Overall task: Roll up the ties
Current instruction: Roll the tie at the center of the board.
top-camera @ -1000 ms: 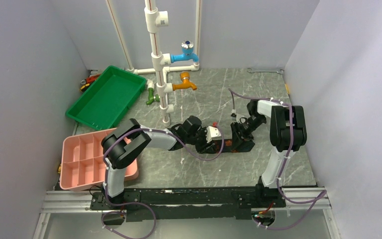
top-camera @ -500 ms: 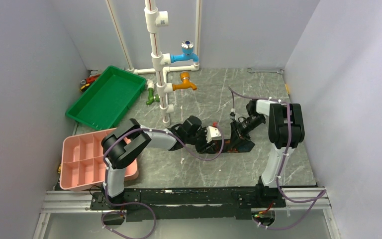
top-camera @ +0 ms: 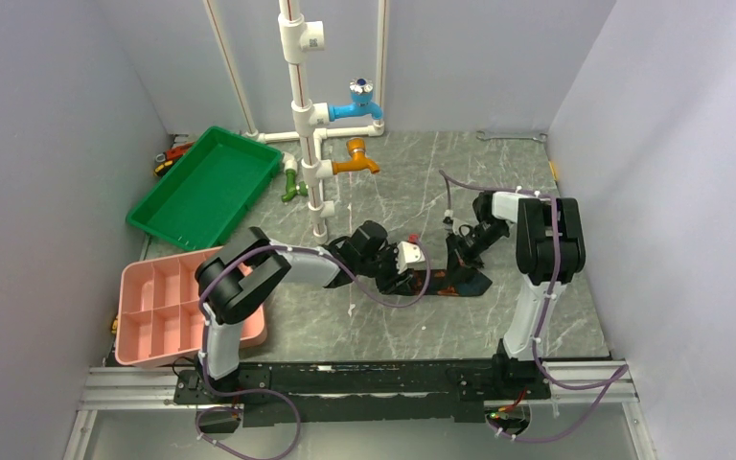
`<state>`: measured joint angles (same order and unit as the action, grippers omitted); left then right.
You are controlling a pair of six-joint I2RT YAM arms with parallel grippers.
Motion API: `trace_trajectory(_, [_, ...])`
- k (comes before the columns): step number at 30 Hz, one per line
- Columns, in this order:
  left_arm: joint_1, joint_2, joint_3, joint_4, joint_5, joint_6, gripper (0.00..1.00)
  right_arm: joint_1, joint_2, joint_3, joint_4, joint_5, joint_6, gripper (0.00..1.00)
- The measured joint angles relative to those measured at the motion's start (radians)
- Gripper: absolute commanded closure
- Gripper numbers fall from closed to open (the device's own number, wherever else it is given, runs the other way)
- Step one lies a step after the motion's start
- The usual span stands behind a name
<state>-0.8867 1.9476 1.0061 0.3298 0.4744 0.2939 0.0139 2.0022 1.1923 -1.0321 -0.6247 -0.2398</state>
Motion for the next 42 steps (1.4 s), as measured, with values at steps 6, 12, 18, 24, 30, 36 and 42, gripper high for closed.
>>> trace_trajectory(6, [0.013,-0.004,0.042,-0.069,0.032,-0.002,0.88,-0.002,0.027,-0.004,-0.013,0.001,0.024,1.0])
trace_trajectory(12, [0.018,-0.064,0.042,-0.084,0.063,0.014,0.88,0.007,0.076,0.053,-0.069,0.022,0.039,1.0])
trace_trajectory(18, [0.011,-0.078,-0.007,-0.07,0.025,0.082,0.88,0.035,0.132,0.149,-0.118,0.044,0.03,1.0])
trace_trajectory(24, [0.016,-0.028,-0.014,-0.06,-0.01,0.089,0.87,0.074,0.186,0.245,-0.172,0.06,-0.003,0.92])
trace_trajectory(30, [0.016,-0.026,-0.012,-0.063,-0.013,0.089,0.86,0.069,0.146,0.231,-0.177,0.026,-0.051,0.48])
trace_trajectory(36, [0.015,-0.024,-0.002,-0.08,-0.016,0.089,0.82,-0.006,0.022,0.236,-0.111,0.018,-0.087,0.28])
trace_trajectory(42, [0.013,-0.02,0.011,-0.1,-0.018,0.089,0.78,0.006,-0.097,0.158,-0.025,-0.185,0.021,0.39])
